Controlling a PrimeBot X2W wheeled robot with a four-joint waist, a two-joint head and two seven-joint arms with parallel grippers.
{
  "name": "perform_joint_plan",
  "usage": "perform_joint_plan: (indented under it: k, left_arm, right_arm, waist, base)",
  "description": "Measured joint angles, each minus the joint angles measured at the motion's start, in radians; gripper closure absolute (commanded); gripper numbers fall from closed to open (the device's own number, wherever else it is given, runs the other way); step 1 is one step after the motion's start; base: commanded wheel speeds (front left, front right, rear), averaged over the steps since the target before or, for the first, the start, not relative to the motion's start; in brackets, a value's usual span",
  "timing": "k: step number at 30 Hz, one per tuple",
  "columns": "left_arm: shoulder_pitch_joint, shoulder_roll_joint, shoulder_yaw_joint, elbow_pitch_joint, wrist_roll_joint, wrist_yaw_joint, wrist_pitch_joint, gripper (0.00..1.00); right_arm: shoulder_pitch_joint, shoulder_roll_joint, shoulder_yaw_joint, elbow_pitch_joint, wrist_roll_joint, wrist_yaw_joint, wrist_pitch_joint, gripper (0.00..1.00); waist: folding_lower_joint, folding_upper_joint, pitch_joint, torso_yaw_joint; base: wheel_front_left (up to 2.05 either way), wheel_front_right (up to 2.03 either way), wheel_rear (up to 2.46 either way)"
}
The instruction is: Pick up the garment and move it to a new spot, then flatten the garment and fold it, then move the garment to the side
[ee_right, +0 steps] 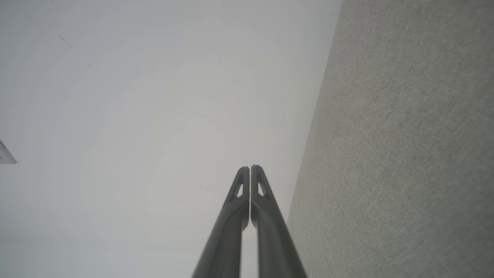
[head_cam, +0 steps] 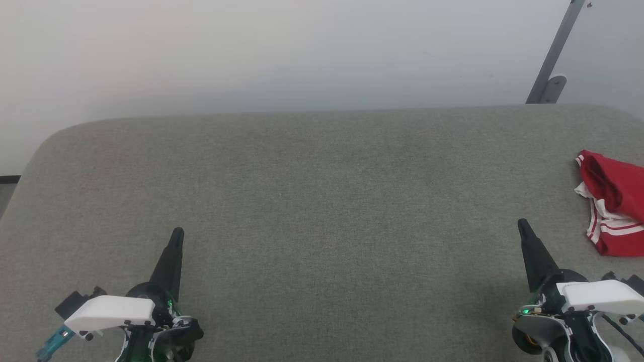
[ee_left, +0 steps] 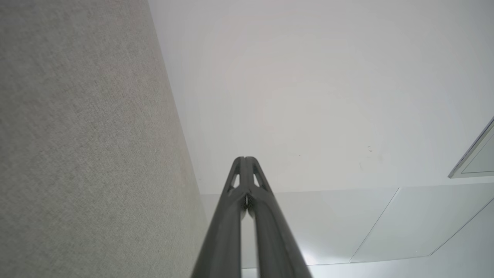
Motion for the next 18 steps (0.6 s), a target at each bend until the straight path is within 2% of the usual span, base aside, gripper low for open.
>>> perform_joint_plan:
  k: [18]
  left_arm:
    - [0.000, 0.000, 0.000, 0.000, 0.000, 0.000, 0.000, 1.00]
  right_arm:
    - [0.000, 0.000, 0.000, 0.000, 0.000, 0.000, 0.000, 1.00]
  waist:
    - [0.0000, 0.0000, 0.000, 0.000]
  base:
    - [0.00, 0.00, 0.00]
